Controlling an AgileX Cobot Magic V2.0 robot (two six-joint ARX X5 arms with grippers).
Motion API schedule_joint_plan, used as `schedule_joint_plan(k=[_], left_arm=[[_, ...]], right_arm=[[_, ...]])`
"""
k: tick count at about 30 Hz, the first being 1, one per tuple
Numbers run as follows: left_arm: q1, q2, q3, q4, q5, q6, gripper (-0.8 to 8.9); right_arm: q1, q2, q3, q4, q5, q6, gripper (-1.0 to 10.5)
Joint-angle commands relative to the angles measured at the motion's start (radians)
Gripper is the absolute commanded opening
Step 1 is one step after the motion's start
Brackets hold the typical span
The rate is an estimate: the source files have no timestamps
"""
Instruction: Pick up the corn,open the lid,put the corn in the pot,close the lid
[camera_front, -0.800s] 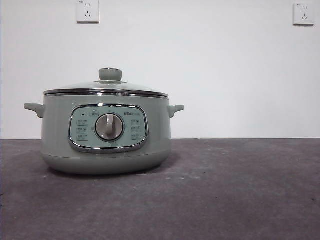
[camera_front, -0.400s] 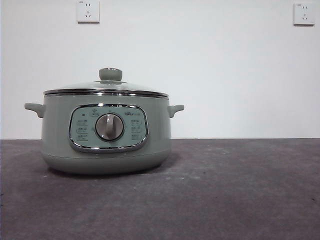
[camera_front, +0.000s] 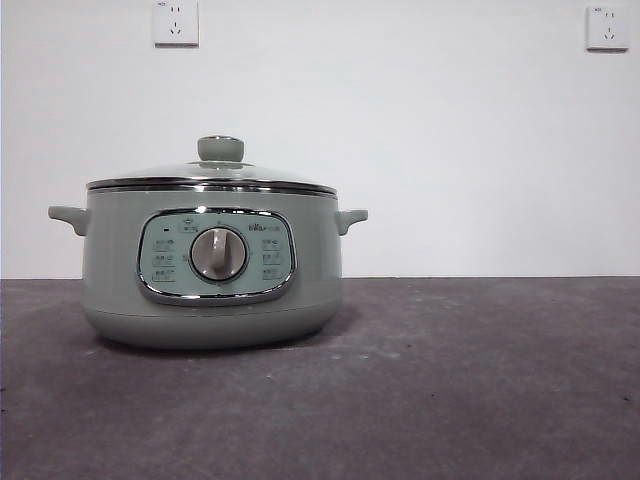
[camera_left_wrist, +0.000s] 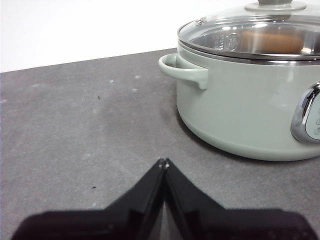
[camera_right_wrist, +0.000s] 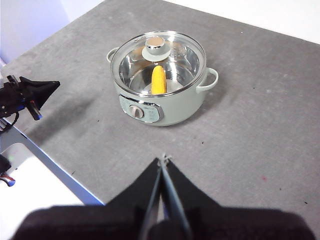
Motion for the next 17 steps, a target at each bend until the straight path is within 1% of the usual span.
schedule_joint_plan(k=[1, 17], left_arm=[[0.003, 0.004, -0.013, 0.009, 0.003, -0.011, -0.02], [0.003, 0.013, -0.013, 0.008, 0.003, -0.011, -0.02]], right_arm=[[0.002, -0.001, -0.004, -0.028, 0.004, -0.004, 0.0], [0.002, -0.001, -0.004, -0.028, 0.004, -0.004, 0.0]])
